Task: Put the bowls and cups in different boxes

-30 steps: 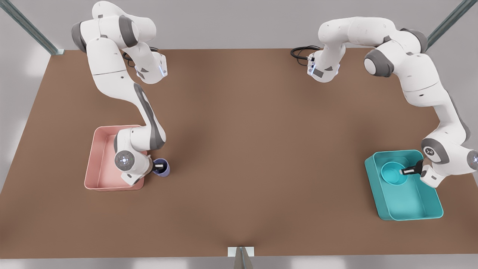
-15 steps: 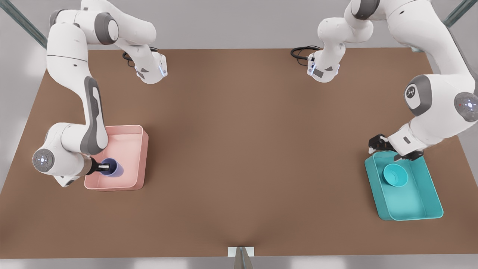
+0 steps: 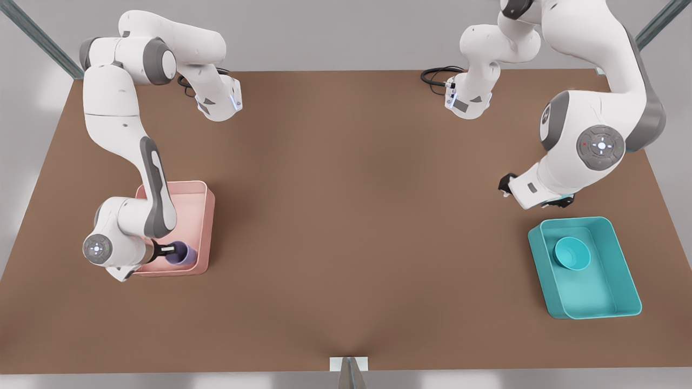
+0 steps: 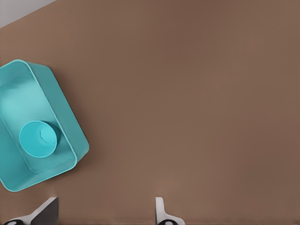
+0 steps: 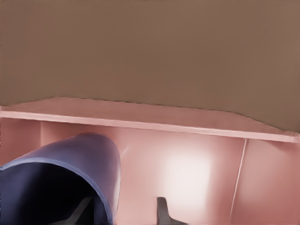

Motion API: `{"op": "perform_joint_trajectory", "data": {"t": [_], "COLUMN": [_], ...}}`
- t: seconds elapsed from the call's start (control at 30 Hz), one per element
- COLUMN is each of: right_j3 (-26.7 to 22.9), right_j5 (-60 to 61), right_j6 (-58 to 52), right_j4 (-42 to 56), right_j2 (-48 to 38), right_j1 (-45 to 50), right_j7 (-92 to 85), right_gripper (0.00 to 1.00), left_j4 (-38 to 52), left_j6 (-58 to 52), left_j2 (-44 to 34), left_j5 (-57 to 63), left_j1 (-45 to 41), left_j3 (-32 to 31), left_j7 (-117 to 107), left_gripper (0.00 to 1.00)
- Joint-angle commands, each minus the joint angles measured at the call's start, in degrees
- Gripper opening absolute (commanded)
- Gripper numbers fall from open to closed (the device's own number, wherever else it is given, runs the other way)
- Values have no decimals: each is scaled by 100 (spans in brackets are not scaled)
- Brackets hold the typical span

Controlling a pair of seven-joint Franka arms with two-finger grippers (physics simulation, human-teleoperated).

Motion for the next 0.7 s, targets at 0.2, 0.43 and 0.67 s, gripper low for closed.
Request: {"op": "perform_joint_trajectory", "data": {"t": [0.2,0.43,0.67], "right_j3": [135,135,126], "right_j5": [275,205,187], "right_j6": [-2234,-4019,-3703], "right_j4": [98,1162,256], "right_j2": [-1498,-2773,-3301], "right_j1": [127,153,144], "right_j7": [-697,630,630], "right_gripper": [100,100,100], "left_j4": [-4,-4,-4], "left_j6": [-107,-222,-301], "left_j2": [195,159,124], "left_j5": [-203,-230,-230], "left_j1": [77,130,130], "left_j3": [2,2,-7], "left_j7": [-739,-731,-731], "left_gripper": [100,100,100]}}
